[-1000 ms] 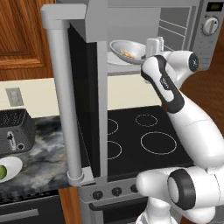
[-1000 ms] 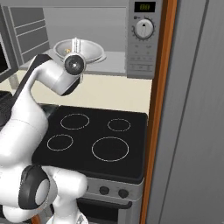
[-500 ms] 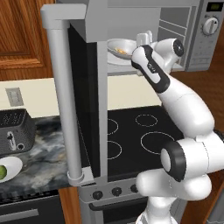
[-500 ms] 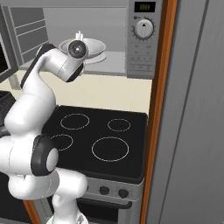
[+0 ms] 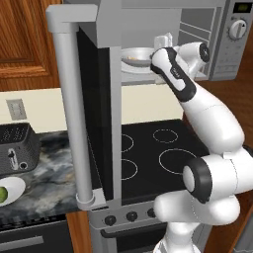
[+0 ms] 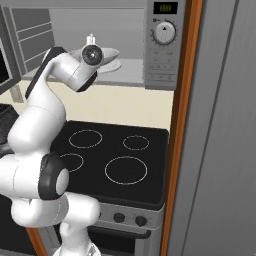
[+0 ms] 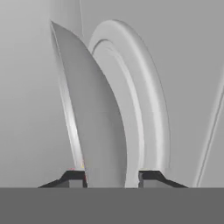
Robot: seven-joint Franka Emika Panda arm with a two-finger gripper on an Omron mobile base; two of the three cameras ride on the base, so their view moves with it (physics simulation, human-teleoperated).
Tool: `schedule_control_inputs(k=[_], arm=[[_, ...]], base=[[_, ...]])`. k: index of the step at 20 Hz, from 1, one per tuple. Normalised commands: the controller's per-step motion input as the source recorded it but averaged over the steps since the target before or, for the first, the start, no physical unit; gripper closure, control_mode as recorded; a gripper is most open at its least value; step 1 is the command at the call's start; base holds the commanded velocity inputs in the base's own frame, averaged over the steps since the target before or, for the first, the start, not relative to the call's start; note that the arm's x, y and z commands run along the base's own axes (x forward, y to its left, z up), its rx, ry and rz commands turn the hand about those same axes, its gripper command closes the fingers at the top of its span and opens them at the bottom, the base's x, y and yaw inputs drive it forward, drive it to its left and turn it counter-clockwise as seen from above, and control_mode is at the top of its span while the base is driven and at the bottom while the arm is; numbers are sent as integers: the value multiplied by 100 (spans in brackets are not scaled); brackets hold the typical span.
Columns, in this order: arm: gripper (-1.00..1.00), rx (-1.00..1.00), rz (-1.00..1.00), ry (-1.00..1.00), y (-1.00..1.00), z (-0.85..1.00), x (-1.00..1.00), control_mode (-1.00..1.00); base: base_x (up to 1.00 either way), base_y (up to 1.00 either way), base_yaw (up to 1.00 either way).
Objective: Remove the mango from the bowl and place it on the small plate. Then place the bowl with only the shrimp in the microwave, close the door, and press the start button to microwave the shrimp.
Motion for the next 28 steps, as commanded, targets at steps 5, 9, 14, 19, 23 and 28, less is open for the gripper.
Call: schedule_control_inputs(k=[5, 9, 14, 19, 23, 28], arm=[[-100, 0, 5, -24, 3, 28, -12, -100], [-100, -1, 0, -32, 0, 14, -81, -100], [-100, -23, 0, -36, 1, -64, -100, -100], [-100, -61, 2, -19, 12, -97, -98, -100], [-100, -84, 4, 1, 73, -100, -60, -100], [-100, -69, 0, 20, 78, -100, -13, -100]], base=[[0, 0, 0], [0, 0, 0], [0, 0, 0], [0, 0, 0], [0, 0, 0], [0, 0, 0]])
